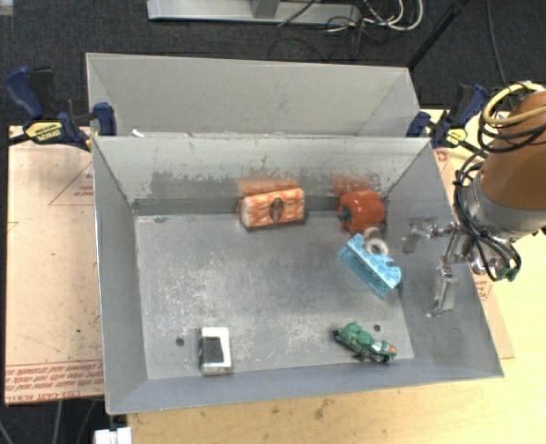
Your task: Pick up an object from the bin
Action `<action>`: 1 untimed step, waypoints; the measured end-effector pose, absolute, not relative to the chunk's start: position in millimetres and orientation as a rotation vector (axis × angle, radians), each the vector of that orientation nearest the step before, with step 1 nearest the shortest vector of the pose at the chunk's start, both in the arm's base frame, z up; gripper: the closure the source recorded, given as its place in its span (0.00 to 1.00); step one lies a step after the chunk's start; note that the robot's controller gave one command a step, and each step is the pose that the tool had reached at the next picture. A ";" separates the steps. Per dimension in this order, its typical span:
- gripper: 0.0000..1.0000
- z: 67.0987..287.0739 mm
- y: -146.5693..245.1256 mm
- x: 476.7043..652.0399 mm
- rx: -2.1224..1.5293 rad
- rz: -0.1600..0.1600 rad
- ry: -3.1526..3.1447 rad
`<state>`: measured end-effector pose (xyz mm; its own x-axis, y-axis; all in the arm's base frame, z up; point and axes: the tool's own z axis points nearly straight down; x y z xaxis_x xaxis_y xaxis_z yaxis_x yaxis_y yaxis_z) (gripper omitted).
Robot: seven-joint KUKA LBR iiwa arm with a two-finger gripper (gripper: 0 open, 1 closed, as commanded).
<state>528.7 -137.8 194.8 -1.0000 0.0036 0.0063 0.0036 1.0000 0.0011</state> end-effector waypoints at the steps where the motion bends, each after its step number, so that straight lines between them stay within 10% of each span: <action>1: 0.00 199.5 -137.0 530.4 0.000 0.000 -3.143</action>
Offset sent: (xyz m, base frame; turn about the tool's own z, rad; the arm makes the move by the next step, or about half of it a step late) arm 0.0411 0.0132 -0.1248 0.1468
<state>530.4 -137.0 199.5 -1.0000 -0.0003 -0.0016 -0.0003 1.0000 -0.0002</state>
